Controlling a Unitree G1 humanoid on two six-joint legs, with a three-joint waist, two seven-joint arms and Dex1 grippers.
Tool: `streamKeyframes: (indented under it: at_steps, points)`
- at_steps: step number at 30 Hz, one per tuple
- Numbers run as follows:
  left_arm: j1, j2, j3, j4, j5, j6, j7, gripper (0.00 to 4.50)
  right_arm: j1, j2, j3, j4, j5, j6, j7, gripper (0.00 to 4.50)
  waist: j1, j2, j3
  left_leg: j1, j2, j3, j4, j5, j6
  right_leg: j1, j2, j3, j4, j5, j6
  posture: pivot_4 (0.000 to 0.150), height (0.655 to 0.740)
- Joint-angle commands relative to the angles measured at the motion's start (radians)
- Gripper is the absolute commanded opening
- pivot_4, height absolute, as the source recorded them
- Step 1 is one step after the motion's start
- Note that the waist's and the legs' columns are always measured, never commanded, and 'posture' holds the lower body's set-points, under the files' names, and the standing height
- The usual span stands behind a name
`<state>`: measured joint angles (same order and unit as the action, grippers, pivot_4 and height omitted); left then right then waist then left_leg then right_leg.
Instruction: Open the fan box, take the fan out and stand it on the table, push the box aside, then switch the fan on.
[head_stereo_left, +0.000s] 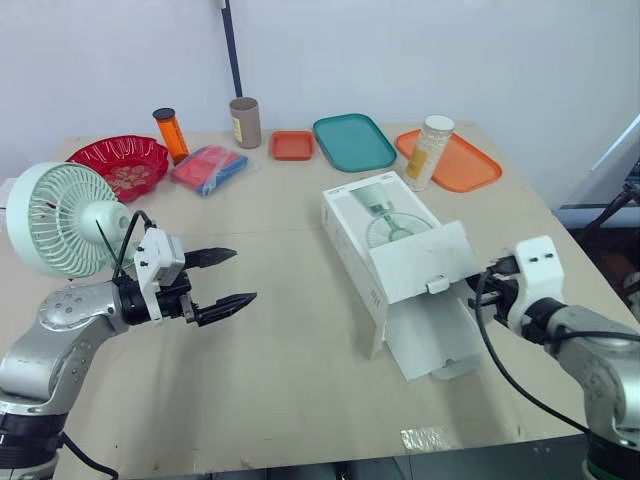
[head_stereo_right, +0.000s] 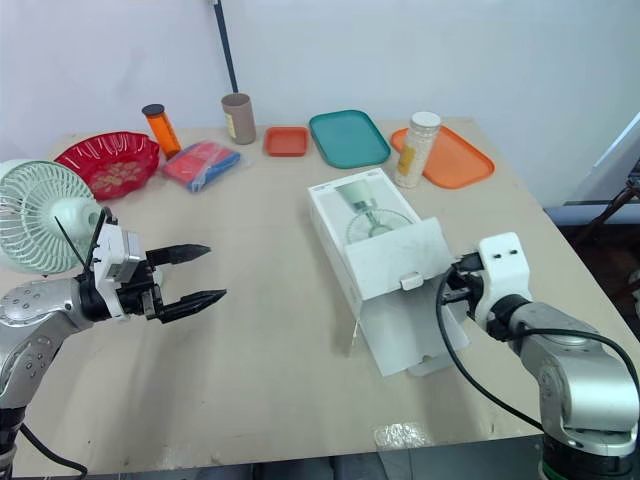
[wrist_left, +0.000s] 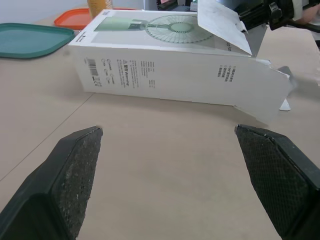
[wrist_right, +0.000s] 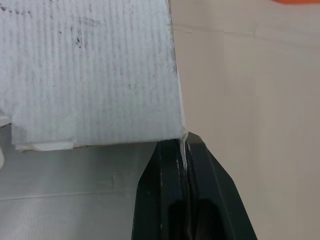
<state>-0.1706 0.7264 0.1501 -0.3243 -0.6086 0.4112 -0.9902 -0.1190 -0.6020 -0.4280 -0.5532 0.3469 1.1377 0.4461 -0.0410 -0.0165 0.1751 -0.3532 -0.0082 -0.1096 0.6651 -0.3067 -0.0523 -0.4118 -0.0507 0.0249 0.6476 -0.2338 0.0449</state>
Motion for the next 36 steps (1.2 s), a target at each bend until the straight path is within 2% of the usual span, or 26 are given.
streamKeyframes:
  at_steps: [1,14,22,31,36]
  points:
    - [-0.021,-0.003,-0.004,-0.016,-0.003,-0.007,-0.003,4.5,0.019,-0.009,-0.09,0.014,0.036,-0.003,0.013,0.02,-0.001,0.0,0.0,0.001,0.0,0.0,0.0,0.0,0.0,0.0,0.0,0.0,0.0,0.0,0.0,0.15,0.74]
    - [-0.012,-0.017,-0.029,-0.052,-0.003,-0.002,0.007,4.5,0.125,-0.101,-0.232,0.177,0.067,-0.097,0.069,0.02,0.004,0.0,0.0,0.002,0.0,0.0,0.002,0.0,0.0,0.003,0.0,0.001,0.0,0.0,0.001,0.15,0.74]
    - [-0.005,-0.029,-0.033,-0.064,-0.003,0.004,0.014,4.5,0.209,-0.142,-0.278,0.203,0.077,-0.141,0.107,0.02,0.008,0.001,-0.001,0.002,0.0,0.0,0.002,0.0,0.001,0.004,0.0,0.001,0.0,0.0,0.002,0.15,0.74]
    - [0.002,-0.024,-0.05,-0.068,0.005,-0.008,-0.009,4.5,0.266,-0.238,-0.278,0.366,0.034,-0.287,0.164,0.02,0.009,0.001,-0.001,0.002,0.0,0.0,0.003,0.0,0.001,0.004,0.0,0.001,0.0,-0.001,0.002,0.15,0.74]
    - [0.009,-0.026,-0.051,-0.066,0.007,-0.017,-0.015,4.5,0.212,-0.304,-0.251,0.486,0.028,-0.347,0.189,0.02,0.008,0.001,-0.001,0.002,-0.001,0.001,0.004,-0.001,0.001,0.005,0.0,0.002,0.0,0.0,0.002,0.15,0.74]
